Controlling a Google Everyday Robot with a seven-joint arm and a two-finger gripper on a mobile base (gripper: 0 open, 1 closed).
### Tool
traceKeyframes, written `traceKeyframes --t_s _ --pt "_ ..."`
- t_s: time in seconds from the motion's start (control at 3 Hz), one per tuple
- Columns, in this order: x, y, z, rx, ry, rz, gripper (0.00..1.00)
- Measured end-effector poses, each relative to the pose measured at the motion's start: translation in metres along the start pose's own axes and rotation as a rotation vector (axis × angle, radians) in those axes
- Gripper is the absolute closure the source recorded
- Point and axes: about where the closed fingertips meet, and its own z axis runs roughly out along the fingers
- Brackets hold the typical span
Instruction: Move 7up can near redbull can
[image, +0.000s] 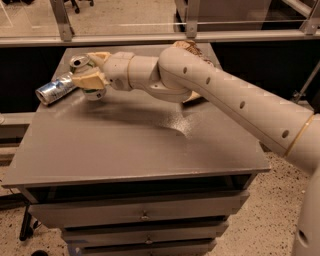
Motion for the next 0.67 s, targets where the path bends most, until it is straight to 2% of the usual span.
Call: traceKeyframes --t_s 0.67 --pt "0.015 -0.022 0.033 0.032 -0.04 0.059 1.0"
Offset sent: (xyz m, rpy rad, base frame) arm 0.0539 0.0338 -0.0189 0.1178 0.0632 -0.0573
